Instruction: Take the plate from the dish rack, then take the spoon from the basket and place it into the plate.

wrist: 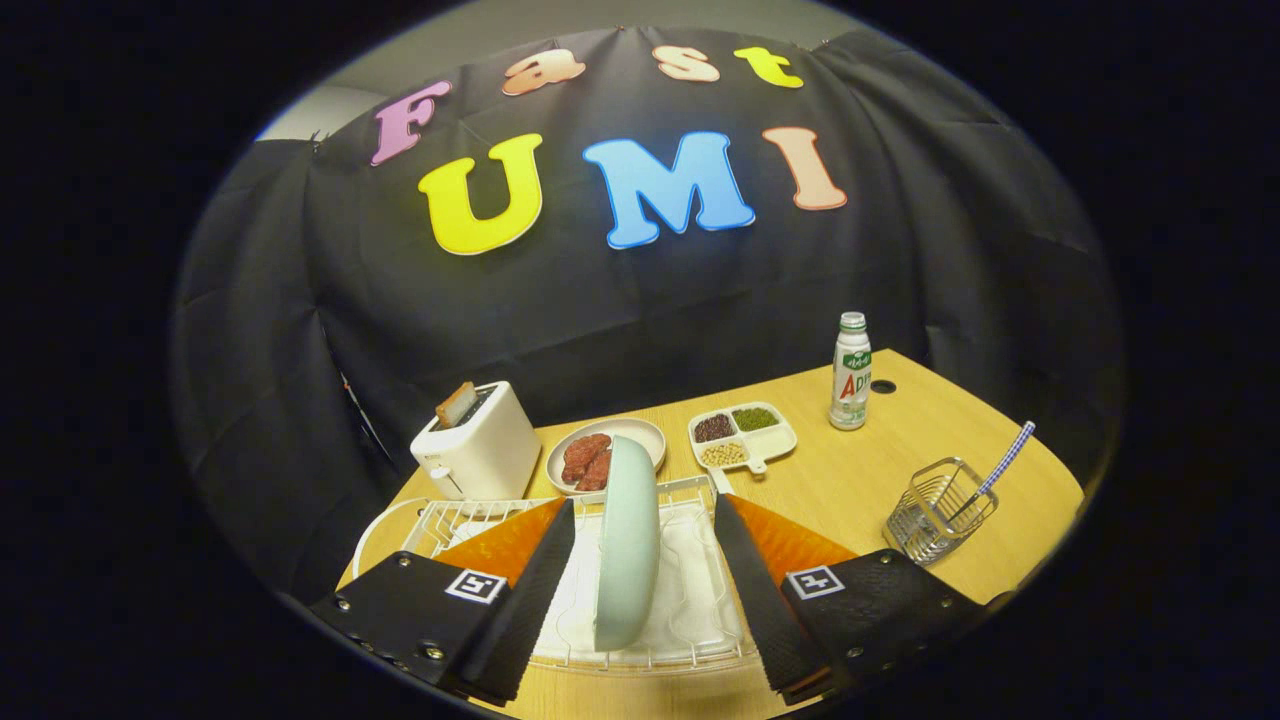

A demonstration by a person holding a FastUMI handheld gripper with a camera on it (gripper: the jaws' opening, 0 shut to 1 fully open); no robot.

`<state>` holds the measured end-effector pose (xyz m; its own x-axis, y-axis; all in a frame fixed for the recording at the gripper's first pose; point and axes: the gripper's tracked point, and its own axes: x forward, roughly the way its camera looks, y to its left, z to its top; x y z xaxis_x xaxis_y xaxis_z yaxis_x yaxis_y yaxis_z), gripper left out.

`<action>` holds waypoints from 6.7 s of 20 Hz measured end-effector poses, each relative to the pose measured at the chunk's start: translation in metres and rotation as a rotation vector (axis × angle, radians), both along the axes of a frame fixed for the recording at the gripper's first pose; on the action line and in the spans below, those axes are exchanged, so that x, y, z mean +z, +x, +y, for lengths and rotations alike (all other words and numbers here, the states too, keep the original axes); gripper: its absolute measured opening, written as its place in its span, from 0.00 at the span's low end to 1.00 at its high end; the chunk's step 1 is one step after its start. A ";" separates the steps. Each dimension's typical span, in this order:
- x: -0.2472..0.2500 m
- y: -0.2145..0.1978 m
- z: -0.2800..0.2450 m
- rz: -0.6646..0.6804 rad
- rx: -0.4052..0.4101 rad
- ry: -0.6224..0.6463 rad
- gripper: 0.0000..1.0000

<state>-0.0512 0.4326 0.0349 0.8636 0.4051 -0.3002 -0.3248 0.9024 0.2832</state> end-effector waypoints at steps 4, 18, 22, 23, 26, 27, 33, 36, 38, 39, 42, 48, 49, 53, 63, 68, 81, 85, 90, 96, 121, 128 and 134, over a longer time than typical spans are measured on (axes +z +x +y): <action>-0.029 0.015 0.020 0.121 0.014 0.010 0.74; -0.039 0.027 0.010 0.168 -0.144 -0.214 0.30; -0.028 0.028 0.005 0.133 -0.192 -0.276 0.27; -0.027 0.025 0.004 0.136 -0.196 -0.287 0.27; -0.025 0.025 0.006 0.122 -0.207 -0.331 0.27; -0.022 0.023 0.007 0.114 -0.214 -0.351 0.27; -0.010 0.020 0.021 0.055 -0.212 -0.513 0.27; 0.005 0.022 0.023 -0.010 -0.216 -0.604 0.27; 0.013 0.018 0.025 -0.038 -0.206 -0.635 0.27; 0.014 0.014 0.026 -0.038 -0.200 -0.629 0.27; 0.025 -0.001 0.010 -0.056 -0.219 -0.616 0.27; 0.052 -0.056 -0.047 -0.081 -0.283 -0.544 0.27; 0.052 -0.067 -0.058 -0.079 -0.290 -0.544 0.27; 0.025 -0.105 -0.088 -0.035 -0.257 -0.520 0.27; -0.069 -0.147 -0.111 0.163 -0.103 -0.376 0.27; -0.102 -0.151 -0.103 0.256 -0.037 -0.254 0.27; -0.172 -0.156 -0.102 0.508 0.011 0.100 0.41; -0.195 -0.151 -0.129 0.541 -0.066 0.036 0.50; -0.183 -0.139 -0.151 0.497 -0.110 0.022 0.51; -0.111 -0.074 -0.197 0.299 -0.278 0.012 0.50; -0.100 0.112 -0.288 0.295 -0.581 0.200 0.19; -0.062 0.118 -0.266 0.193 -0.529 0.133 0.08; 0.001 0.102 -0.271 0.057 -0.536 -0.017 0.08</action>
<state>0.0506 0.1612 0.0356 0.9302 -0.0936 -0.3550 0.1980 0.9421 0.2706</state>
